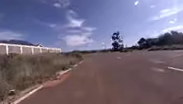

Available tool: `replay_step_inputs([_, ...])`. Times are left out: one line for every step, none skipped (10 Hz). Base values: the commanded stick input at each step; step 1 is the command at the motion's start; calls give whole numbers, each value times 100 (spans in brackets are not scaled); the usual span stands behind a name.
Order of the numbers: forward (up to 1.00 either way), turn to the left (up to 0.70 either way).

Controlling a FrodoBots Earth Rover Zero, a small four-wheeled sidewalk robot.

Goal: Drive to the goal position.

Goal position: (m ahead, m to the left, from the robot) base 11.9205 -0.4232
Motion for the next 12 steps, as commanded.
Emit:
replay_step_inputs([97,0])
replay_step_inputs([97,-7])
replay_step_inputs([97,-17])
replay_step_inputs([97,-24])
replay_step_inputs([97,-30])
replay_step_inputs([97,-31])
replay_step_inputs([97,-28])
replay_step_inputs([97,-21])
replay_step_inputs([97,-8])
replay_step_inputs([97,0])
replay_step_inputs([97,0])
replay_step_inputs([97,0])
